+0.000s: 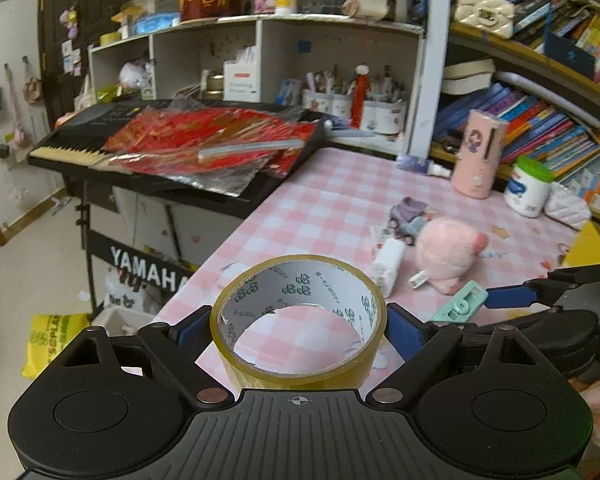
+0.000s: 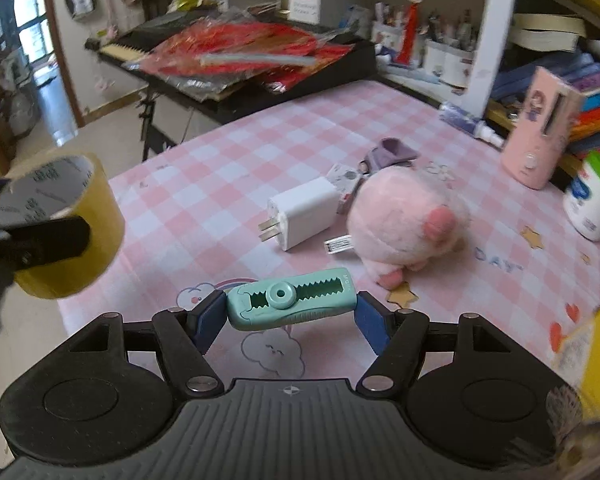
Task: Organize objects
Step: 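Grasp the mint-green clip with the right gripper, then carry the yellow tape roll and mint-green clip over the yellow box with both grippers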
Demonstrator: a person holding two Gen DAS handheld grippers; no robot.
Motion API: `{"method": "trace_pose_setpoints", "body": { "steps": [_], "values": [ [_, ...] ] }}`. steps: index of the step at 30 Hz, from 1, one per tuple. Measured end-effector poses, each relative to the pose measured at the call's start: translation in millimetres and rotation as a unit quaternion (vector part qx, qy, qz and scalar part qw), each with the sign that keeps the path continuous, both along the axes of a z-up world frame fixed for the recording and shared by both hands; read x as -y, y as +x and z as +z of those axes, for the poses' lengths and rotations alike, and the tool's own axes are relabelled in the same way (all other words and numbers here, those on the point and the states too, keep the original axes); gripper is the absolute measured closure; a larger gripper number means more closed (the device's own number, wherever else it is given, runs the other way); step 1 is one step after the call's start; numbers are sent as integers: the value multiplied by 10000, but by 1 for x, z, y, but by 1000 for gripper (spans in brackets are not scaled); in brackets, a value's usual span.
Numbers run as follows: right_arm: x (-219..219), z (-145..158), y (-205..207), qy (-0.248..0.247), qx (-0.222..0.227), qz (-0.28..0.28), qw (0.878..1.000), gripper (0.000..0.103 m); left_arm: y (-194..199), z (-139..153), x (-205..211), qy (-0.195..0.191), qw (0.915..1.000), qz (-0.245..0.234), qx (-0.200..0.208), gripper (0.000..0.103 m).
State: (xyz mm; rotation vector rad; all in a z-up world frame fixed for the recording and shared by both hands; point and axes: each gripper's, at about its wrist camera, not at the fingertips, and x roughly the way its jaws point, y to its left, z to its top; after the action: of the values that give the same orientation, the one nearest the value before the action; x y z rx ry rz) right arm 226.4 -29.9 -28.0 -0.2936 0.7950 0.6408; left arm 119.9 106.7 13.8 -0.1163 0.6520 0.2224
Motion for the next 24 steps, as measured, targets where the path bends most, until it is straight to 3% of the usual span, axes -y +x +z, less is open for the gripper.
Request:
{"method": "trace_pose_setpoints", "body": {
  "steps": [7,15,24],
  "values": [
    [23,23,-26,328,32,-647,9974,35,-12,5,13,-2,9990,-432,116,12],
    [36,29,-64,229,289,-1007,9942,35,-34,5,19,-78,9966,-795,222,12],
    [52,25,-114,103,214,-1540,9878,35,-76,2,25,-204,9925,-1178,240,12]
  ]
}}
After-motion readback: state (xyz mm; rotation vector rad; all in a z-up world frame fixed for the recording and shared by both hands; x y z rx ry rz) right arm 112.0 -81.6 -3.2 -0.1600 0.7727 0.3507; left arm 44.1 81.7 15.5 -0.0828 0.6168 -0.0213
